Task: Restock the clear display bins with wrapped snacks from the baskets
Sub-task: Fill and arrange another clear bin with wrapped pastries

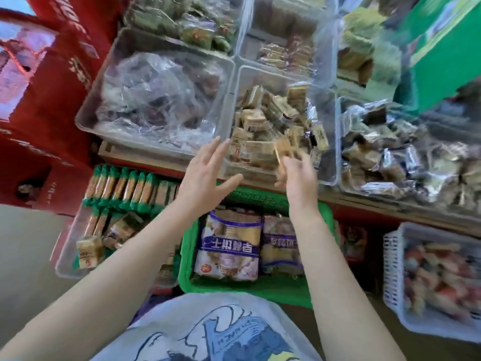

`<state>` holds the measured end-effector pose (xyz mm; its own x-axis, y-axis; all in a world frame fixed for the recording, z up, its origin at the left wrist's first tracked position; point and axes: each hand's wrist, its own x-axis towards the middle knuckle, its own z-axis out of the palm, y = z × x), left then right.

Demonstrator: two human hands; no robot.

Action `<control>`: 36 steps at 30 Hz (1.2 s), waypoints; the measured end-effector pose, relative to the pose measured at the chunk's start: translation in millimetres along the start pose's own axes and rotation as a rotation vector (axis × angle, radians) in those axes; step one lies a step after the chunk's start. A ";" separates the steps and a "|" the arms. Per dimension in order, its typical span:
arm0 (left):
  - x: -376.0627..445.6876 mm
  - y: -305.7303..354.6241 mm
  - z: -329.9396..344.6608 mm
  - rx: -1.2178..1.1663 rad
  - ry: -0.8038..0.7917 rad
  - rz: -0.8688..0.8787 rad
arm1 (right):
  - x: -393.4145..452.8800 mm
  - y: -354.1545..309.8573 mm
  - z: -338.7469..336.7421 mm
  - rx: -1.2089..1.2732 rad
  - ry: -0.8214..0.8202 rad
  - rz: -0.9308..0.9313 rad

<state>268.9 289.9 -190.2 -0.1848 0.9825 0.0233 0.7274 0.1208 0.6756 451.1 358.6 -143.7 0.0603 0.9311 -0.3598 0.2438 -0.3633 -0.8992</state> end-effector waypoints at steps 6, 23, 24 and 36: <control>35.1 17.9 44.5 0.212 -0.127 -0.065 | 82.5 4.5 -48.6 -0.699 0.090 -0.354; -7.5 14.9 21.6 0.037 0.105 -0.101 | 29.9 15.1 -15.8 -0.593 -0.007 -0.630; -23.2 4.4 18.4 0.044 0.132 -0.131 | 15.6 17.4 -3.1 -0.566 -0.101 -0.594; -157.5 -192.7 -54.8 0.357 -0.123 -0.873 | -86.4 97.9 157.0 -0.680 -0.700 -0.179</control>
<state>121.6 104.2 -283.7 -0.7024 0.5302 -0.4749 0.5278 0.8356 0.1524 317.8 237.3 -239.7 -0.5636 0.6609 -0.4955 0.7100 0.0810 -0.6996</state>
